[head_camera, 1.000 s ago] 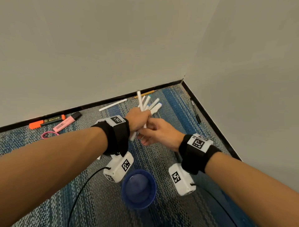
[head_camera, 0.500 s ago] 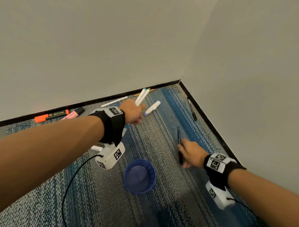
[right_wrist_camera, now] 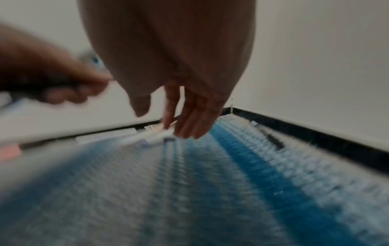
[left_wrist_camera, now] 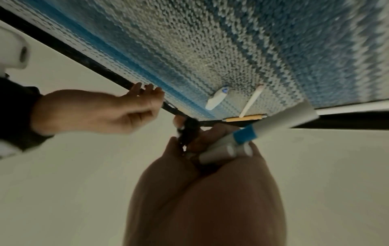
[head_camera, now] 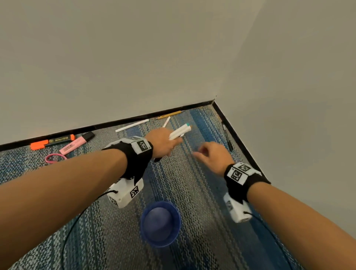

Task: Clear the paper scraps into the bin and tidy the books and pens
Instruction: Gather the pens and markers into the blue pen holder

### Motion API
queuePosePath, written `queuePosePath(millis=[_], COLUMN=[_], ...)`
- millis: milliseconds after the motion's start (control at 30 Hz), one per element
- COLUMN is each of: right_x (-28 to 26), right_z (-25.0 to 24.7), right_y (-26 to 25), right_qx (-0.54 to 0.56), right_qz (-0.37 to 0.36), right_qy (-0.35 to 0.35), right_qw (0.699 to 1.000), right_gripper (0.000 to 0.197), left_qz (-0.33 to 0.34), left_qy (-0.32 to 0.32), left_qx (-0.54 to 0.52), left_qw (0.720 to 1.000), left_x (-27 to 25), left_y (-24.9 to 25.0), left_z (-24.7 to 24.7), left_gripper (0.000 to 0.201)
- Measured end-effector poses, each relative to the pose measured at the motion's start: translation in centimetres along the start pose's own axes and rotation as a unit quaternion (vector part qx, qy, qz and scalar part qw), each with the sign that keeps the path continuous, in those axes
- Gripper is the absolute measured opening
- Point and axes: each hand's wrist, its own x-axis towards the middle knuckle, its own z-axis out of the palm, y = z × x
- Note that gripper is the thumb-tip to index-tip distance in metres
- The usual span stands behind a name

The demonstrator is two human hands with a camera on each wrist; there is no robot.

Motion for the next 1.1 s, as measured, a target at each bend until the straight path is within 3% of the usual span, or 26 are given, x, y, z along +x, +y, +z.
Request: queuePosePath(millis=[67,200,267,367,467,567,633,733,800,900,933,1000,1100], right_x=[1.4,4.2,5.0,5.3,5.4,5.4,5.5,5.3,4.9,4.4,4.3,4.1,4.1], right_z=[0.3,0.9,1.4,2.0,2.2,2.2,2.2,2.0,1.8,1.3,1.2,1.0,0.8], right_y=[3.2,8.2,9.4,9.6,9.2,6.8,3.0,-4.5,-9.7,-15.8,-17.2,-19.5,-22.0], right_qx=[-0.114,-0.174,-0.169,-0.179,-0.116,0.019,0.132,0.290,0.367,0.454,0.459,0.394,0.102], right_qz=[0.054,0.110,0.106,0.089,0.157,0.190,0.139,-0.005,-0.066,-0.122,-0.132,-0.164,-0.227], right_qy=[0.007,0.000,0.011,0.042,0.098,0.151,0.167,0.062,-0.019,-0.040,-0.057,-0.116,-0.157], right_qw=[0.992,0.979,0.980,0.979,0.976,0.970,0.967,0.955,0.928,0.882,0.877,0.897,0.956], right_gripper=[0.036,0.065,0.056,0.027,0.025,0.029,0.029,0.024,0.024,0.025,0.023,0.017,0.020], left_qz=[-0.019,-0.067,-0.075,-0.105,-0.156,-0.186,-0.179,-0.154,-0.138,-0.129,-0.126,-0.127,-0.165], left_qy=[-0.009,-0.030,-0.034,-0.035,0.011,0.055,0.080,0.117,0.138,0.189,0.204,0.225,0.236], left_qx=[-0.019,-0.105,-0.090,-0.047,-0.081,-0.204,-0.286,-0.329,-0.339,-0.308,-0.301,-0.254,-0.136], left_qw=[1.000,0.992,0.993,0.993,0.984,0.959,0.938,0.924,0.920,0.924,0.923,0.932,0.948], left_x=[0.9,2.1,2.2,2.0,1.8,1.3,0.8,-0.3,-1.5,-4.1,-5.1,-7.1,-10.5], left_y=[-1.4,-4.0,-5.0,-6.0,-6.7,-6.7,-6.4,-5.7,-5.2,-5.1,-5.3,-6.3,-8.0], left_z=[-0.1,1.1,1.7,1.5,0.7,-0.3,-1.2,-2.8,-4.0,-6.1,-6.8,-8.3,-10.7], left_gripper=[0.038,0.027,0.016,0.029,0.040,0.041,0.041,0.036,0.041,0.049,0.041,0.021,0.019])
